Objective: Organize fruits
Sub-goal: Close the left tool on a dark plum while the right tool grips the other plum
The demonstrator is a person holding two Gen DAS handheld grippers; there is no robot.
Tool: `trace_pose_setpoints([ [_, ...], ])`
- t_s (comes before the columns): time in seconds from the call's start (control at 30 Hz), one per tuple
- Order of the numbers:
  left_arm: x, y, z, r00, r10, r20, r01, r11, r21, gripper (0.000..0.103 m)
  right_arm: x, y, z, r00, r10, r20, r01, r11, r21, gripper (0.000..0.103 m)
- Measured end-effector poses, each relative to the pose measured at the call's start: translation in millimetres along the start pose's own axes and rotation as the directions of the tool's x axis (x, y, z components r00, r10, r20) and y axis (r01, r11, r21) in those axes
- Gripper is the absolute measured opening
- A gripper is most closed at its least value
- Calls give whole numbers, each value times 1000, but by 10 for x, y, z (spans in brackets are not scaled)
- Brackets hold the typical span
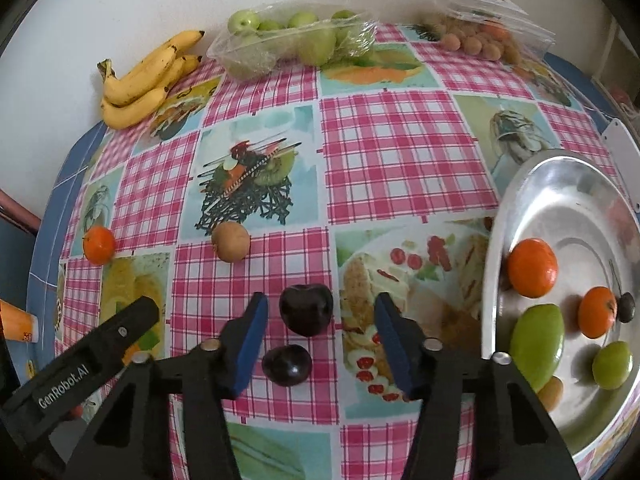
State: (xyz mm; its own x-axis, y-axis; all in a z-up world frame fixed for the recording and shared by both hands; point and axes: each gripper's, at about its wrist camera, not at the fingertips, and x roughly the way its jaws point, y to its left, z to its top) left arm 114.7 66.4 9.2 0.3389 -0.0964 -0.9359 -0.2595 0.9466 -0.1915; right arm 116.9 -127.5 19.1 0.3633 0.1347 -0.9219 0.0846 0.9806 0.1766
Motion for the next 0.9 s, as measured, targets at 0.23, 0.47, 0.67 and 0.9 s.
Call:
trace_pose_setpoints([
  [0.23, 5, -52, 6, 1000, -16, -1, 16, 1000, 12, 103, 43, -7, -20, 999, 44, -3, -44, 999, 20, 30],
  [0.47, -55, -139, -61, 999, -42, -8, 42, 999, 30, 103, -138, -35, -65, 998, 53, 27, -54, 998, 28, 30],
  [0.67, -34, -325, -166, 989, -139, -40, 140, 989, 41, 101, -249, -164, -171, 1000, 25, 4, -25, 999, 46, 30],
  [0.9, -36, -510, -258, 976, -206, -67, 210, 976, 62, 83, -425, -349, -282, 1000, -2, 6, 1, 997, 76, 30],
])
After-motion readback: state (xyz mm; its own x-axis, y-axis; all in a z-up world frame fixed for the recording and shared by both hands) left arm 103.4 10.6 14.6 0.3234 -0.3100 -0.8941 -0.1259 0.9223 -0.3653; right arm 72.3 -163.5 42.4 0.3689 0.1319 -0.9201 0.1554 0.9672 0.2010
